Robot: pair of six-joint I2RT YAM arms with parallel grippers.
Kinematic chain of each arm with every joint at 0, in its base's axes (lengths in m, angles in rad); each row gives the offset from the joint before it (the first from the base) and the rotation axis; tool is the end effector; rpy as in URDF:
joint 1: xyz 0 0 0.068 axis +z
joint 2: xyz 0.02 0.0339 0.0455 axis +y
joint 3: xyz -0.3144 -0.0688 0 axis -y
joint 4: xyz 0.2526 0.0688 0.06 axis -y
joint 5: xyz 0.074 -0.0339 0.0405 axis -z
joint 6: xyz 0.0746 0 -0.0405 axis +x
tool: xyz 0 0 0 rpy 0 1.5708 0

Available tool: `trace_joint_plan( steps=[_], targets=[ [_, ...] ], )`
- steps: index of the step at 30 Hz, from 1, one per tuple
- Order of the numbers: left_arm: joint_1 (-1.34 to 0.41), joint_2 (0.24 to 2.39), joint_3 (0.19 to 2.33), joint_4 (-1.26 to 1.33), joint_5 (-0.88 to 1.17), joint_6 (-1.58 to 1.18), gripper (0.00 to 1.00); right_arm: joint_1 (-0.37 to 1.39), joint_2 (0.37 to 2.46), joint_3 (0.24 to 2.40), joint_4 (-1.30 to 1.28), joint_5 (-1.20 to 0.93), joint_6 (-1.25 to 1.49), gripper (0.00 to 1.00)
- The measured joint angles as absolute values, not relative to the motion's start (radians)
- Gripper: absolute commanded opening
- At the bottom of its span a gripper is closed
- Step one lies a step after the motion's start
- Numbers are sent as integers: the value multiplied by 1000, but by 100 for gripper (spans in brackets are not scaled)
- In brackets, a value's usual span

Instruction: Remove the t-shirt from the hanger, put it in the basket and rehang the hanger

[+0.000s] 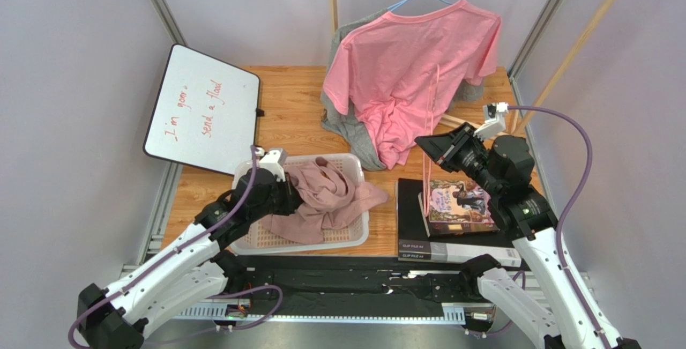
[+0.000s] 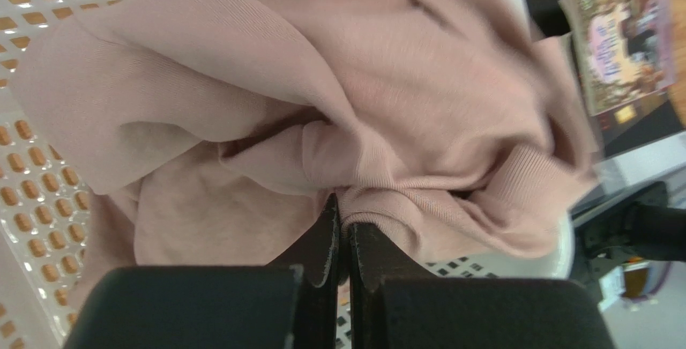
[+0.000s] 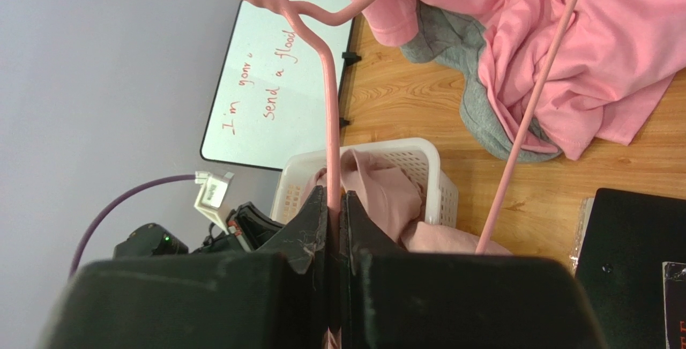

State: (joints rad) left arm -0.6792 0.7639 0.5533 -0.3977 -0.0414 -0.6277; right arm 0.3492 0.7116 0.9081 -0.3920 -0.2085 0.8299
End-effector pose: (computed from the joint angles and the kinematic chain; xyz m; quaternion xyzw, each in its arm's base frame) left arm 0.1376 -0.1072 0.2520 0.0132 0.8862 -0.2668 0.3786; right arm 0.1470 0.0700 0.3984 0.1188 0.7622 0.4178 0.4800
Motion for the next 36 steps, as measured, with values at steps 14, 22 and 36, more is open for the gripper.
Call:
trace_joint_plan(
  steps=[14, 22, 36],
  targets=[
    [-679, 467, 530, -371, -52, -742, 58, 368, 723, 881, -384, -215, 829, 0],
    [-679, 561, 521, -385, 93, -735, 57, 371, 718, 892, -391, -210, 822, 0],
    [-1120, 955, 889, -105, 227, -670, 59, 373, 739, 873, -424, -115, 866, 0]
  ],
)
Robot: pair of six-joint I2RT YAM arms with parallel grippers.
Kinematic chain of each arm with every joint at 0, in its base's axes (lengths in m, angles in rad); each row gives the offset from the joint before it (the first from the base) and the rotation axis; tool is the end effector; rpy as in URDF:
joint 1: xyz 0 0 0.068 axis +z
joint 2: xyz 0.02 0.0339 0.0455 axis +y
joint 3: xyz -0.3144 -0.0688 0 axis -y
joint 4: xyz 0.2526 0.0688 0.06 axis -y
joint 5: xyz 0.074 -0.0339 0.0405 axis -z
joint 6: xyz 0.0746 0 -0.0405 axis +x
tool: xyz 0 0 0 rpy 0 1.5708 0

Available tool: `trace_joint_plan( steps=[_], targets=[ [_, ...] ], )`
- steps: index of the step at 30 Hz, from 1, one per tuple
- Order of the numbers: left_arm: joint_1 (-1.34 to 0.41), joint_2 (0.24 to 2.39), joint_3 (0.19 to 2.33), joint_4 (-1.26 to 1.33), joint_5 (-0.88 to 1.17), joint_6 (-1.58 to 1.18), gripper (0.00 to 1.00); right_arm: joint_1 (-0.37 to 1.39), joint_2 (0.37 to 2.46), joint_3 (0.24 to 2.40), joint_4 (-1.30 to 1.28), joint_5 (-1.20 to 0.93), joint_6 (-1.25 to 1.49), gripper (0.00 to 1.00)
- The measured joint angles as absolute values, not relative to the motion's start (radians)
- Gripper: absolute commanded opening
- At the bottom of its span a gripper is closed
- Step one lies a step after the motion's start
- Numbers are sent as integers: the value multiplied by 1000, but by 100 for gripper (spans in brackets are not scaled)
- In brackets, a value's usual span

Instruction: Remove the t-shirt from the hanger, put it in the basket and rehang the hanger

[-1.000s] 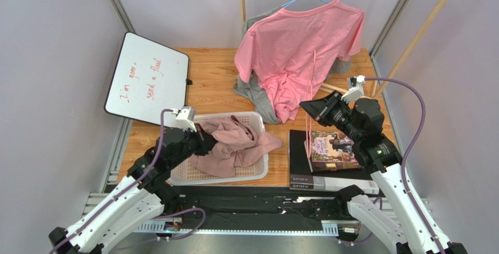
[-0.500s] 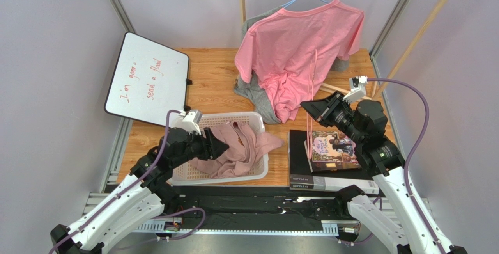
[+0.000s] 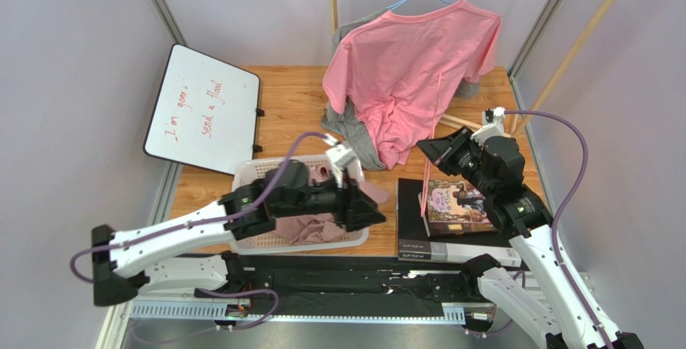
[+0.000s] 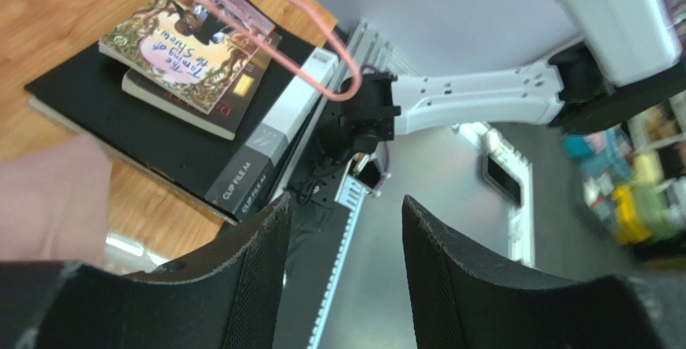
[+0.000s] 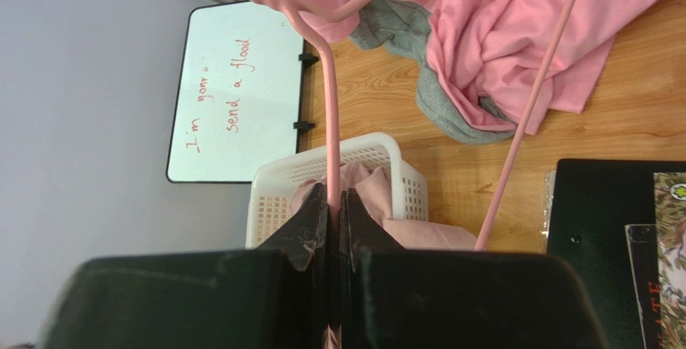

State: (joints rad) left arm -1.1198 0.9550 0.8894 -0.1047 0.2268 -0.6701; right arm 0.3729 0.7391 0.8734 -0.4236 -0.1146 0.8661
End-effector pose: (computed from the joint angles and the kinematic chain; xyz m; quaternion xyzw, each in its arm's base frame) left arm 0.0891 -0.2224 0.3886 0.2405 0.7244 -0.5537 0.3330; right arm 0.1570 0.0706 0.3763 0.1622 0.7845 0.3839 0.4592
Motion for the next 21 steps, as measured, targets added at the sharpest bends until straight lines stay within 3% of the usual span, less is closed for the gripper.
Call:
trace_joint_plan(
  steps=[6, 16, 19, 21],
  targets=[
    [-1296, 1289, 1238, -174, 42, -475, 60, 377, 736, 876, -504, -29, 881, 0],
    [-1314, 1536, 1349, -231, -64, -320, 59, 378, 682, 894, -594, 64, 911, 0],
    [-1320, 1569, 1363, -232, -74, -302, 53, 379, 665, 894, -593, 61, 926, 0],
    [-1323, 1573, 1363, -235, -98, -299, 40, 379, 657, 894, -591, 60, 931, 0]
  ],
)
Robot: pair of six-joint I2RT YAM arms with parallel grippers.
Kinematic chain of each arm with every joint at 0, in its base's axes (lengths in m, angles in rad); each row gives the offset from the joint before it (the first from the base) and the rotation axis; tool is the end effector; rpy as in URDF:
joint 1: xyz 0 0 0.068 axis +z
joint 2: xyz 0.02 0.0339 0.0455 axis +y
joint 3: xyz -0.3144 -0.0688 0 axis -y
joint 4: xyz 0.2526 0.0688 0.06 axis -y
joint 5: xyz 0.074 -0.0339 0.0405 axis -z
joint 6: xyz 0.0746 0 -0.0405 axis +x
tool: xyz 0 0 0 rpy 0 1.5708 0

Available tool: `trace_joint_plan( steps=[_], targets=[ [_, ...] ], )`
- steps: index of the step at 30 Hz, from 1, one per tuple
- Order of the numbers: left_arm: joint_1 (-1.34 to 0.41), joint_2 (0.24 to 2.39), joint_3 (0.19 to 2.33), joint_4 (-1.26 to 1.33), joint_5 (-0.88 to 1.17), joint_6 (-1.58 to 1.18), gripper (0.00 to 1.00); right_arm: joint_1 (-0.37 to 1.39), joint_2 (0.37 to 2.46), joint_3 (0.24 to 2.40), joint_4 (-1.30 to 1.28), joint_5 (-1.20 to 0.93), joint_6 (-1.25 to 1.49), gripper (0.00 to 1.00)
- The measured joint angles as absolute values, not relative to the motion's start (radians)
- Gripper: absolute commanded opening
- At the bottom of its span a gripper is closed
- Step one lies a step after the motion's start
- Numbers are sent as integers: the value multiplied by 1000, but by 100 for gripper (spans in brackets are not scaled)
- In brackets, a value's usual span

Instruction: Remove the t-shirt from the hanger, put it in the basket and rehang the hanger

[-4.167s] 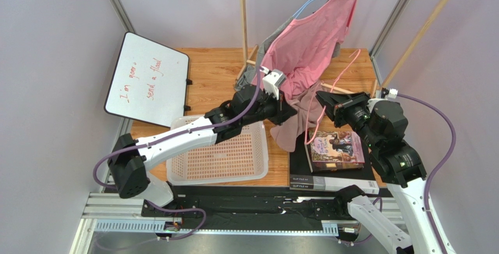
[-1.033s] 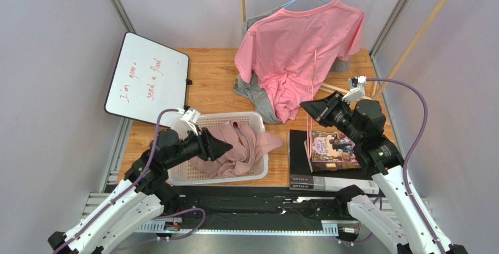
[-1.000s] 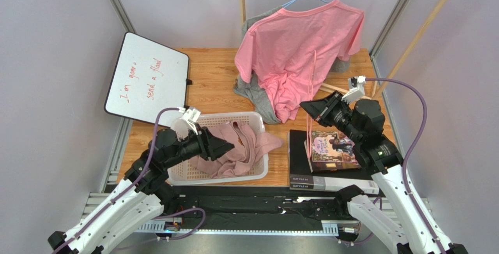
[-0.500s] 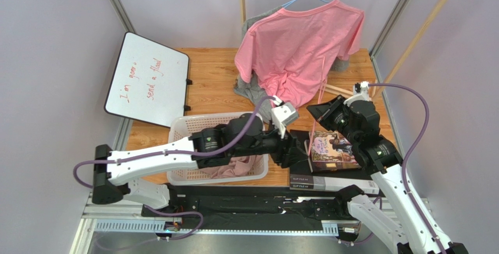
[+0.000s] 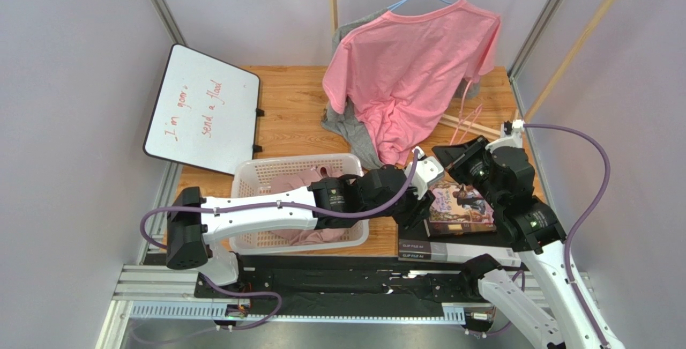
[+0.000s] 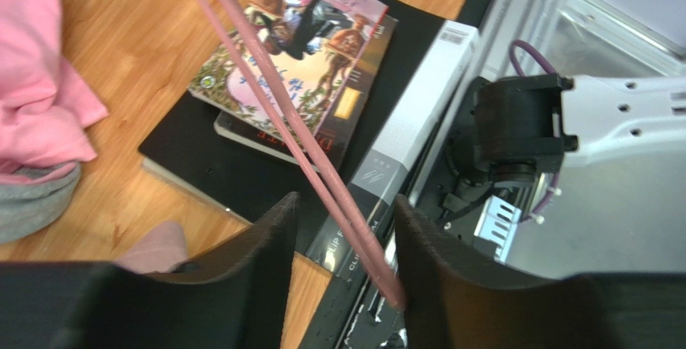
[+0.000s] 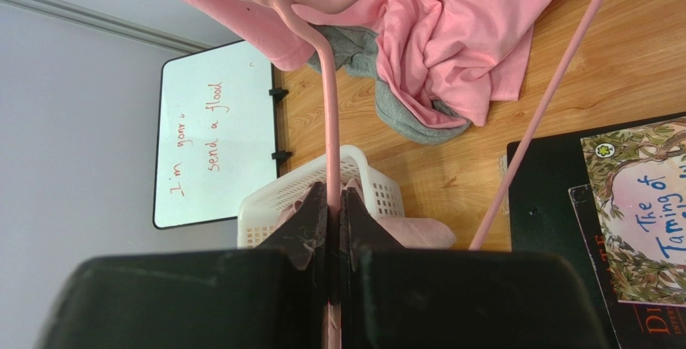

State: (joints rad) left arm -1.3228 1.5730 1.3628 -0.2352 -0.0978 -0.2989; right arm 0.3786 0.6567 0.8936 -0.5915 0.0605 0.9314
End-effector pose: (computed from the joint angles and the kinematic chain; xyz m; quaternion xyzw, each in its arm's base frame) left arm 0.1087 -0.3996 0.3700 0.3911 0.7493 -0.3578 0.3970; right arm 0.1333 0.0482 0.3715 0.2405 0.7845 0.3282 0.4680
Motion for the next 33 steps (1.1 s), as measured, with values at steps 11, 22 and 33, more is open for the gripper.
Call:
trace_joint_plan(
  steps=[11, 22, 33],
  targets=[
    [-1329, 1588, 1436, -336, -285, -294, 0, 376, 626, 906, -588, 59, 938, 8],
    [-1327, 1626, 1533, -363, -389, -299, 0, 379, 634, 904, -594, -94, 856, 51],
    [-1327, 1646, 1548, -371, -489, -309, 0, 395, 649, 897, -597, -132, 801, 40]
  ],
)
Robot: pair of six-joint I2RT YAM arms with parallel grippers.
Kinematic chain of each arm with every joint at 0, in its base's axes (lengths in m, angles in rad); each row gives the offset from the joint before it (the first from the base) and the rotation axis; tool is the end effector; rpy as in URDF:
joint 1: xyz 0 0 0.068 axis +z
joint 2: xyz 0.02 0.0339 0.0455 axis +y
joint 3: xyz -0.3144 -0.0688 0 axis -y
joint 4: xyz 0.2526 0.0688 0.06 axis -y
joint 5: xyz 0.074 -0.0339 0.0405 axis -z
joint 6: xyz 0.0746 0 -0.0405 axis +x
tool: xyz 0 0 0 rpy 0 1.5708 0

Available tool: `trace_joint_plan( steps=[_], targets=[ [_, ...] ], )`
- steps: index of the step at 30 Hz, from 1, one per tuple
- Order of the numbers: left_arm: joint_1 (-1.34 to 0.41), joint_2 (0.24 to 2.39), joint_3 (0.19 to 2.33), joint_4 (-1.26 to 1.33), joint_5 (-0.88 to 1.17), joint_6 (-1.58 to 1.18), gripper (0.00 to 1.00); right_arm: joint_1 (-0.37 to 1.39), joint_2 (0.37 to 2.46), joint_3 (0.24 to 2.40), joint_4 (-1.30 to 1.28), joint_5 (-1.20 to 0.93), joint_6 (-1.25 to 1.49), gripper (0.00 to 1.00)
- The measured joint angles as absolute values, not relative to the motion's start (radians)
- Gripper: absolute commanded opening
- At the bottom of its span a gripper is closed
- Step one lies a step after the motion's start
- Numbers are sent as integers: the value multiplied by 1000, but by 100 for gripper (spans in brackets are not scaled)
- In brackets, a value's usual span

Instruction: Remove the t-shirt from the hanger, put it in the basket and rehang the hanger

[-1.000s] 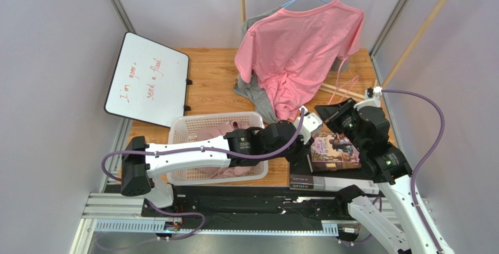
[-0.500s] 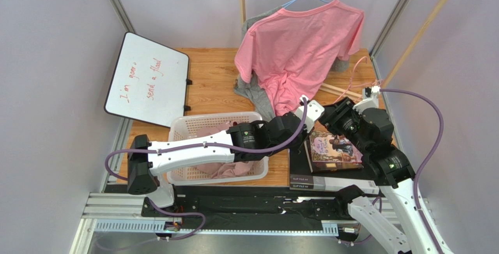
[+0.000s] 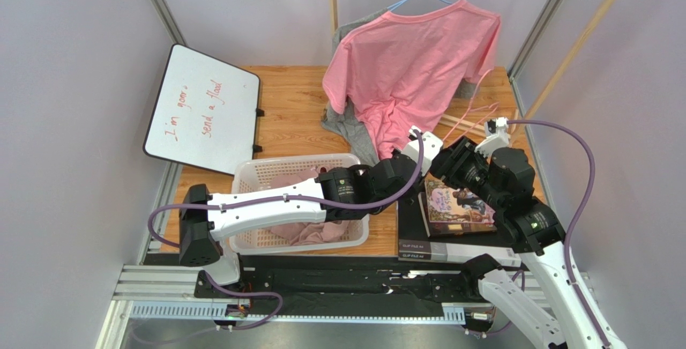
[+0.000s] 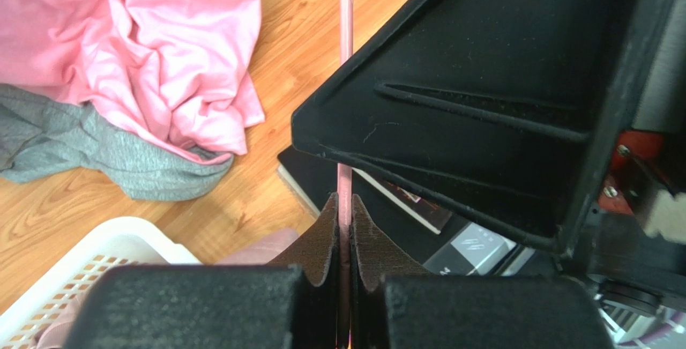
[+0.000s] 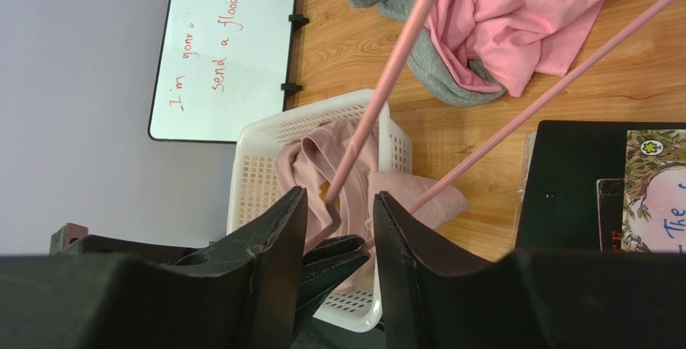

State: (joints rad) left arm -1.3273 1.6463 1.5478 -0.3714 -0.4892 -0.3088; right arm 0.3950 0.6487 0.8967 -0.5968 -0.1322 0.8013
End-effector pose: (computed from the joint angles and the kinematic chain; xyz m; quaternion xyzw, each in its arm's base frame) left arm 0.1367 -0.4047 0.3985 0.2925 0.7837 -0.2293 0.4976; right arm 0.1242 0.0624 0.3730 0.1278 0.8081 0.3671 0.4426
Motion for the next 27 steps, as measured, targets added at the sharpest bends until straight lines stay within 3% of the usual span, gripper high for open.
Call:
trace_joint_plan(
  steps=[3, 7, 10, 11, 12, 13, 14, 18, 19, 27],
  targets=[
    [-1327, 1666, 1550, -384, -512, -308, 0, 415, 684, 897, -588, -131, 798, 35],
    [-1327, 1687, 1551, -398, -535, -309, 0, 448, 767, 897, -582, -125, 793, 0],
    [-1321, 1693, 1550, -430, -549, -313, 0, 458, 781, 876, -550, -105, 815, 0],
    [-1322, 1694, 1550, -436, -551, -313, 4, 459, 772, 867, -538, -98, 818, 0],
    [-1322, 1693, 1550, -435, -550, -313, 12, 461, 762, 862, -532, -90, 820, 0],
    [-1322, 1692, 1550, -432, -551, -313, 28, 464, 753, 857, -527, -85, 820, 0],
    [-1322, 1688, 1547, -428, -552, -314, 34, 464, 745, 854, -524, -83, 819, 0],
    [-1323, 1629, 1483, -387, -532, -327, 47, 467, 723, 831, -495, -81, 821, 0],
    [-1323, 1597, 1447, -374, -519, -335, 55, 469, 716, 818, -485, -82, 820, 0],
    [-1325, 1290, 1228, -352, -458, -400, 56, 463, 678, 761, -431, -57, 730, 0]
  ],
)
